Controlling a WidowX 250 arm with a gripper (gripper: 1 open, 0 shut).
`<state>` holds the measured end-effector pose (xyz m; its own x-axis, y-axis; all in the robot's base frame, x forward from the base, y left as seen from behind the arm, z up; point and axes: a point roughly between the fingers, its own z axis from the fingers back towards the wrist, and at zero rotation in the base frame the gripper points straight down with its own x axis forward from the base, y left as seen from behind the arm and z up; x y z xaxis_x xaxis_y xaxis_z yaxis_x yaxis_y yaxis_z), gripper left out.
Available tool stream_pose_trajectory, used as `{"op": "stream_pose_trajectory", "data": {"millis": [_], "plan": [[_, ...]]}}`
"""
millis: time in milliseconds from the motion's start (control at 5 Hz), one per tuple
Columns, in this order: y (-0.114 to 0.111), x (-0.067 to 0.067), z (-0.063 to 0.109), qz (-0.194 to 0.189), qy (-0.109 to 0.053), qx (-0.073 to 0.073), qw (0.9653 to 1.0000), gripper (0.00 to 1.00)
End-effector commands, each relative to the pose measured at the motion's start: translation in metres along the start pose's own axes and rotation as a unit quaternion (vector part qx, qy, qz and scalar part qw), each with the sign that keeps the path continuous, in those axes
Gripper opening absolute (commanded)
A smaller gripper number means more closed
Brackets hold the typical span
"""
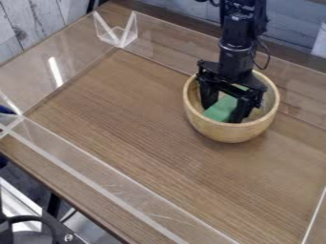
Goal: Remove the green block from inside the brown bowl and put it on the table
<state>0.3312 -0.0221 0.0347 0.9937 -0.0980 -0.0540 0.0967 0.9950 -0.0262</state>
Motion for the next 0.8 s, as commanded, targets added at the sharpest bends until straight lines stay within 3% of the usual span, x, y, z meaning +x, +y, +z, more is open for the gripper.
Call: {"op": "stream_pose_trajectory", "data": {"millis": [0,600], "plan": [[0.003,0.0088,0.0293,-0.002,-0.049,0.0,0.9988,1.0],[0.0064,0.009,0.0297,0.0,-0.058,0.0,0.9983,1.0]]}}
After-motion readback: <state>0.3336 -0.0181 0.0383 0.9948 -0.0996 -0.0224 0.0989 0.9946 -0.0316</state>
